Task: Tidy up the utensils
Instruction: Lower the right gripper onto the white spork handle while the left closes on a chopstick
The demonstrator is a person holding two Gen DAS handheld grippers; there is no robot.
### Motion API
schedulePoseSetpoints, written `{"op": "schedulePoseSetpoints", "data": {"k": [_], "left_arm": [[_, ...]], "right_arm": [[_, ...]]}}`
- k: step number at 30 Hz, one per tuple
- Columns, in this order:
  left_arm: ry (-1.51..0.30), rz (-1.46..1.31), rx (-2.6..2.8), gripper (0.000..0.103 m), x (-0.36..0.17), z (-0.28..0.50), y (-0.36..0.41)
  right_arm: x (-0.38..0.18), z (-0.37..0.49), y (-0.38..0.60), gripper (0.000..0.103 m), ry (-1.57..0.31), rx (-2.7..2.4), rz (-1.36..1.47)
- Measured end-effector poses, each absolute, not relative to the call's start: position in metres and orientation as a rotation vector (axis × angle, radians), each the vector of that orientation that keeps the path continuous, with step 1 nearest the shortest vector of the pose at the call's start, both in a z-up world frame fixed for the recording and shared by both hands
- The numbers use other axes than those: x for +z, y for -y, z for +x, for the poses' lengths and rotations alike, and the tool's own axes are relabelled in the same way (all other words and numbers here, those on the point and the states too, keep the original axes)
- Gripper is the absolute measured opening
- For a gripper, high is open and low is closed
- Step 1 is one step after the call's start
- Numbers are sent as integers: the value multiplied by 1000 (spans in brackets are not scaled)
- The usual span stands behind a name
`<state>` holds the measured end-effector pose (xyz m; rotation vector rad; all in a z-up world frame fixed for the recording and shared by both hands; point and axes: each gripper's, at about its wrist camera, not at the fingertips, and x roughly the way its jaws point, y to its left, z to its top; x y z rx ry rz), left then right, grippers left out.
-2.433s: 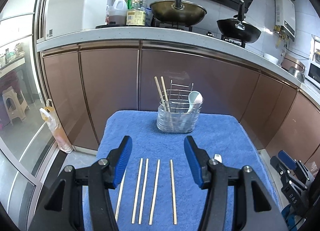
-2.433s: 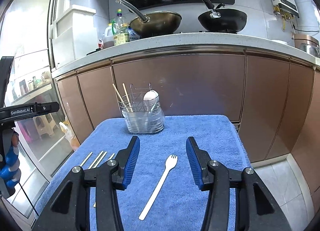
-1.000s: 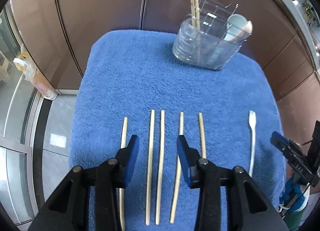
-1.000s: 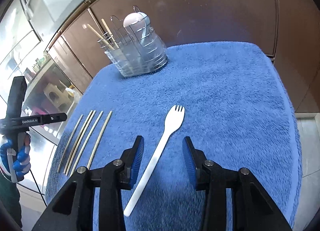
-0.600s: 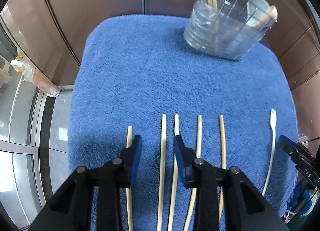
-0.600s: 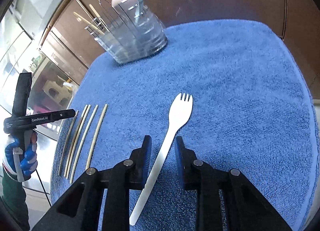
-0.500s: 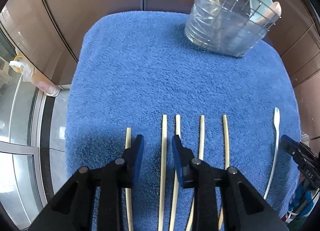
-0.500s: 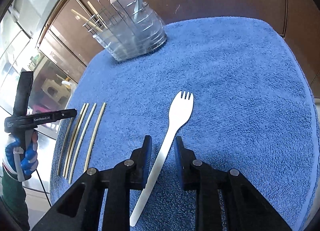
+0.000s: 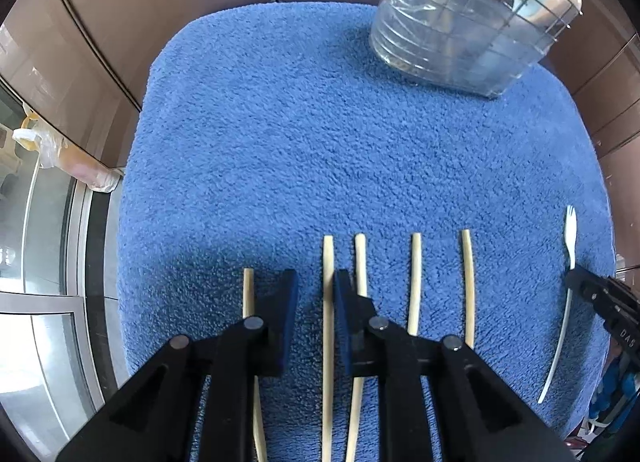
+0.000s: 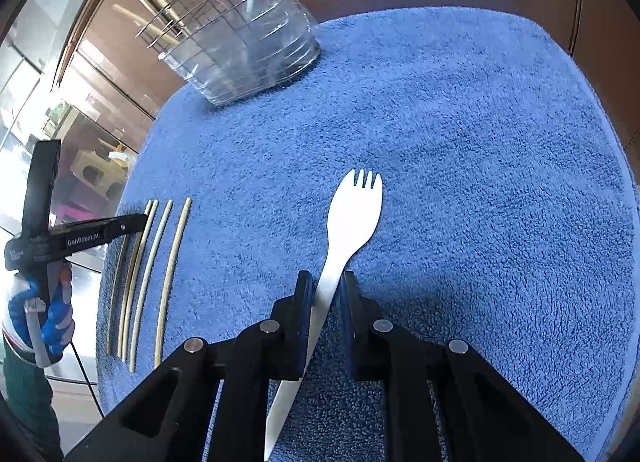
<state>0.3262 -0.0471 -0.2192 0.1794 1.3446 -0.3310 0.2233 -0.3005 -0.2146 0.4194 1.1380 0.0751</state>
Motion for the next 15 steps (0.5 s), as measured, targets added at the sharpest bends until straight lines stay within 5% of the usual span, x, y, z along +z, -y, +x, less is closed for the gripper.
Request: {"op": "schedulePoseSetpoints", "data": {"k": [15], "left_arm": [[-1354,204,-302,17,-217,327,60]], "right_arm": [[-214,235,285,14,-1172,4,361]]}}
